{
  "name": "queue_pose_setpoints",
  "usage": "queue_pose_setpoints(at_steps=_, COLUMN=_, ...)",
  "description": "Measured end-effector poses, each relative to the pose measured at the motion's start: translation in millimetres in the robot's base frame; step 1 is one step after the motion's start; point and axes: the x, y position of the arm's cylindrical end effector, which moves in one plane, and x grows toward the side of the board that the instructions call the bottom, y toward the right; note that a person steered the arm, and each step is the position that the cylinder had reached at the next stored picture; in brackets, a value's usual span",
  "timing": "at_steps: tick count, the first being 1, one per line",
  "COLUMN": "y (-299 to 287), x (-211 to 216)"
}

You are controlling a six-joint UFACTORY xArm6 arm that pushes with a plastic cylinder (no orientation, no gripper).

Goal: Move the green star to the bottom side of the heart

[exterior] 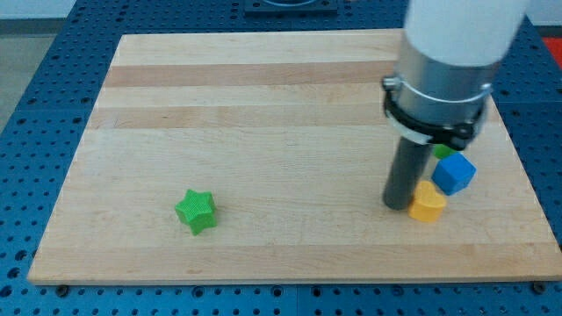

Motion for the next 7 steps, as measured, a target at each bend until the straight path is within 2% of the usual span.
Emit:
queue_pose_setpoints(at_steps=1, y=28.9, x=12.1)
queue_pose_setpoints(at_steps=3, y=27.6, x=41.6)
queue_pose_setpoints(at_steps=4, y=-21.7, x=49.6)
queue_pose_setpoints(at_steps=6, y=-218.4, x=82.5)
queue_pose_setpoints(at_steps=7, y=-315.9, x=49.3)
